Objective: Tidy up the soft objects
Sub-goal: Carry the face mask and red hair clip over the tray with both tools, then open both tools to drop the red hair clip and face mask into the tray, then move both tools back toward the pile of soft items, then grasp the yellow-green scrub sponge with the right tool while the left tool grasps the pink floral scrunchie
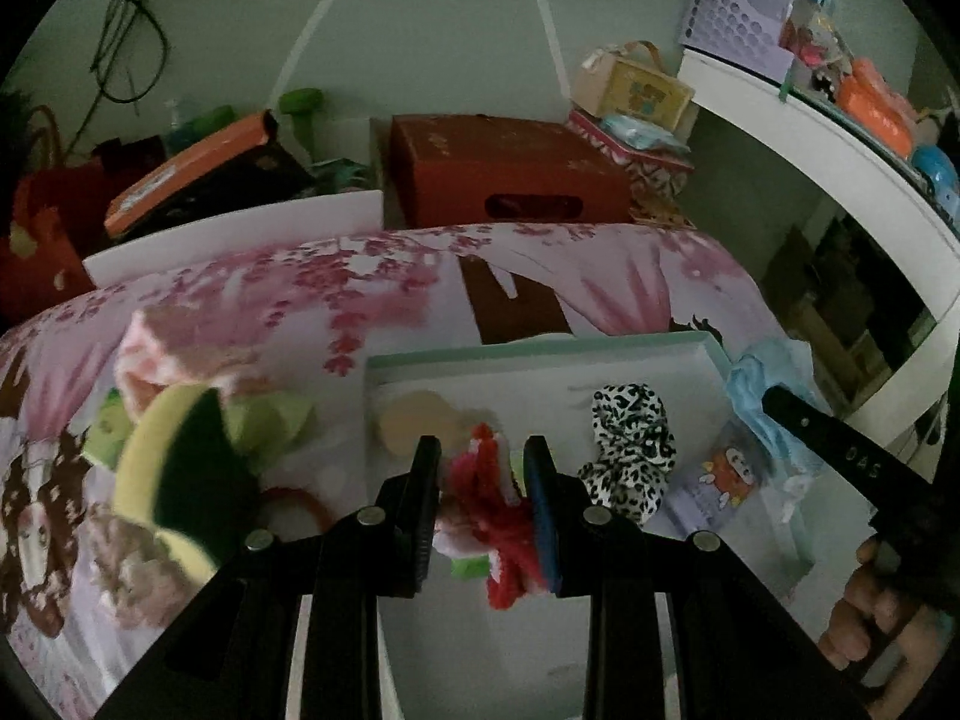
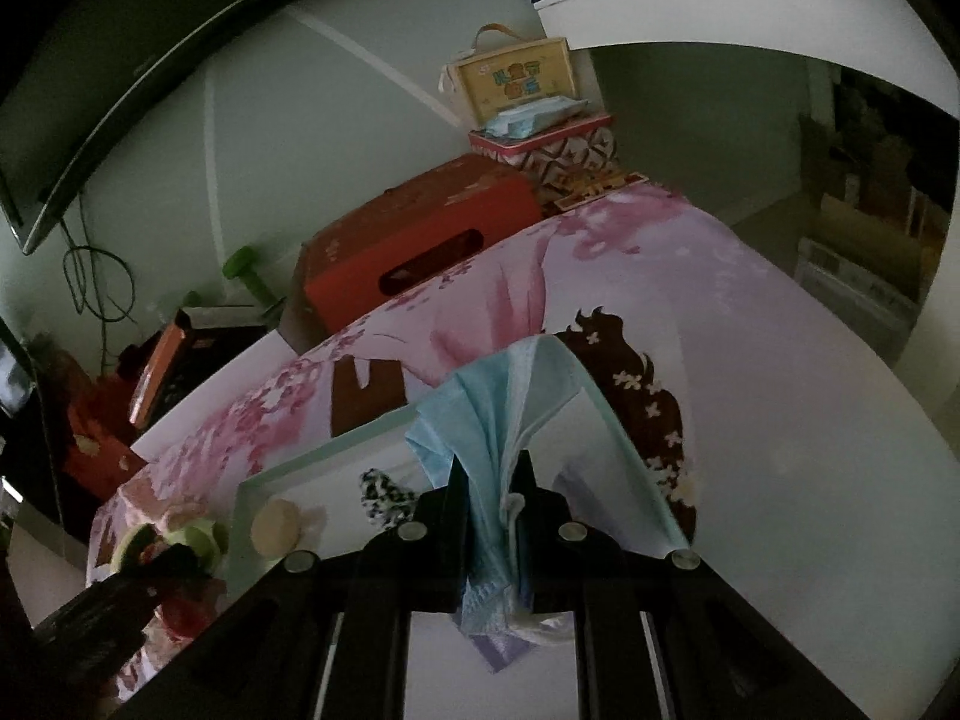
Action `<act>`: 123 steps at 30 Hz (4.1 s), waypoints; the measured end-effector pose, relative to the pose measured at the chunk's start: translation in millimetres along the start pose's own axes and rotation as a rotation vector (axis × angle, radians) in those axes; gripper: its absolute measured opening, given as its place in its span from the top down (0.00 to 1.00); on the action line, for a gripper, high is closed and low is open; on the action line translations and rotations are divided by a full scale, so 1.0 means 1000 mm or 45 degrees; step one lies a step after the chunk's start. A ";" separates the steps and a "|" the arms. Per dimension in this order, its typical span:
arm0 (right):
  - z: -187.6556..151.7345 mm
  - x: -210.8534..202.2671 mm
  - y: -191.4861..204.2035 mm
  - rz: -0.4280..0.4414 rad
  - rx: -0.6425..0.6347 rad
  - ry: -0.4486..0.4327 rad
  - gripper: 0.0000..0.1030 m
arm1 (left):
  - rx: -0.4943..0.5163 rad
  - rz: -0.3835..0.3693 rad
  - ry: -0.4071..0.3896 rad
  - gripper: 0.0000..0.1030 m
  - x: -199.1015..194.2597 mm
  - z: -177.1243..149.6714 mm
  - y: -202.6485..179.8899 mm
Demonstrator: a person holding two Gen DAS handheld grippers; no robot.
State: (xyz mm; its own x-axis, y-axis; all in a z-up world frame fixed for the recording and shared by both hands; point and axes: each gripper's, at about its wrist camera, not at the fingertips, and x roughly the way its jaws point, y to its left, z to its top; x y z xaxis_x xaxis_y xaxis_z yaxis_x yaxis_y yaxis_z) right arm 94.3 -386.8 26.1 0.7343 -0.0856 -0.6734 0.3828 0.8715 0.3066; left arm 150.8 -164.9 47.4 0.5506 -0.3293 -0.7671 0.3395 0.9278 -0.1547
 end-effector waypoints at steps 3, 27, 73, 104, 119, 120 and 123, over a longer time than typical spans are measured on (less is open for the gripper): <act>0.000 0.006 0.002 0.014 -0.007 0.004 0.88 | 0.018 -0.013 -0.002 0.72 0.016 0.001 -0.005; -0.009 0.031 0.008 -0.090 -0.071 0.107 0.63 | -0.010 -0.016 0.002 0.20 0.048 0.003 -0.002; -0.018 0.020 0.057 -0.016 -0.215 0.050 0.00 | -0.073 0.157 -0.044 0.07 0.000 0.006 0.034; -0.106 0.026 0.216 0.468 -0.565 0.215 0.00 | -0.736 0.481 0.022 0.07 -0.065 -0.058 0.227; -0.134 0.047 0.256 0.416 -0.675 0.162 0.00 | -0.880 0.443 0.165 0.07 -0.029 -0.082 0.258; -0.134 0.048 0.257 0.417 -0.668 0.163 0.00 | -0.890 0.429 0.169 0.07 -0.028 -0.083 0.259; -0.136 0.051 0.259 0.405 -0.668 0.157 0.00 | -0.902 0.388 0.176 0.07 -0.027 -0.083 0.260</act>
State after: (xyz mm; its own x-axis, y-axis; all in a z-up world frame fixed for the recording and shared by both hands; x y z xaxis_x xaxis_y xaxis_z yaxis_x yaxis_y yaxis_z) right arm 154.9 -100.0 -20.0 0.6852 0.2462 -0.6854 -0.1934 0.9688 0.1547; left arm 161.1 99.9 -24.2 0.4253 -0.0604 -0.9030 -0.4045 0.8799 -0.2494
